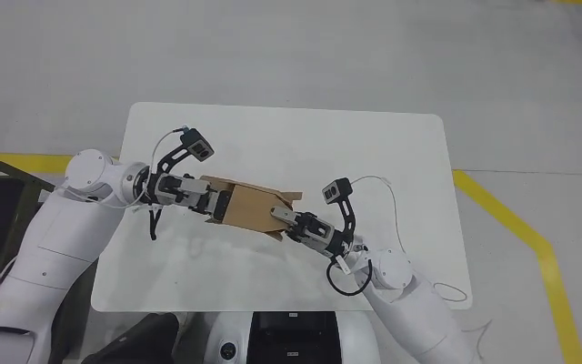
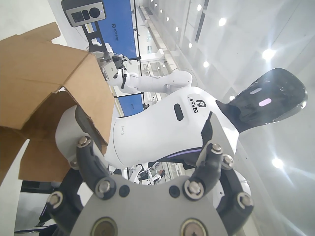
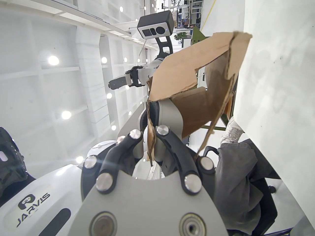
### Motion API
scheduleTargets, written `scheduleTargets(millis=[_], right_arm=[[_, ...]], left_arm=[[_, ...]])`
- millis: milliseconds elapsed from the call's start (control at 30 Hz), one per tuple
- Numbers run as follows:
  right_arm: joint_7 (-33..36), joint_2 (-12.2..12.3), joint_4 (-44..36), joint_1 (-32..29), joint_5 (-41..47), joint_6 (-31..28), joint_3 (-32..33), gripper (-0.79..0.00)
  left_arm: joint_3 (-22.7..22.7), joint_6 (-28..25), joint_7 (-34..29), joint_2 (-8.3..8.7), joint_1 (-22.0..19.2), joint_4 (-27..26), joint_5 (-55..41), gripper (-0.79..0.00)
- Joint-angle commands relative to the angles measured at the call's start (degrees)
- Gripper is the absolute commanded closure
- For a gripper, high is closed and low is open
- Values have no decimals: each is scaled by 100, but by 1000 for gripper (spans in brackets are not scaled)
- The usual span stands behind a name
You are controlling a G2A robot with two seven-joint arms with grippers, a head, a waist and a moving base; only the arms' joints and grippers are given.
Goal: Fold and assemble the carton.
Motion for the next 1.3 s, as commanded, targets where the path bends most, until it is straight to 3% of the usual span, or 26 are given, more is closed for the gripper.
scheduleTargets(millis=[0, 100, 167, 300, 933, 1033, 1200, 1267], right_arm=[[-1, -2, 5, 4, -27, -24, -2, 0], [-12, -5, -6, 11, -127, -45, -20, 0], [-25, -7, -18, 17, -197, -61, -33, 0], [-56, -13, -34, 26, -289, -76, -59, 0], [-97, -31, -102, 58, -361, -58, -79, 0], [-104, -34, -99, 62, -349, -64, -79, 0], [-127, -38, -104, 66, -344, -78, -65, 0], [-137, -39, -107, 63, -342, -81, -61, 0]], left_arm=[[-2, 20, 0, 4, 4, 16, -56, -785], [27, 116, 0, 8, -8, 57, -76, -662], [52, 173, 0, 3, -30, 97, -92, -514], [110, 244, 0, -12, -79, 156, -65, -403], [171, 171, 104, -114, -122, 171, 649, -259], [166, 184, 88, -129, -111, 162, 681, -212], [158, 192, 62, -152, -97, 165, 764, -15], [153, 203, 60, -161, -94, 170, 801, 0]])
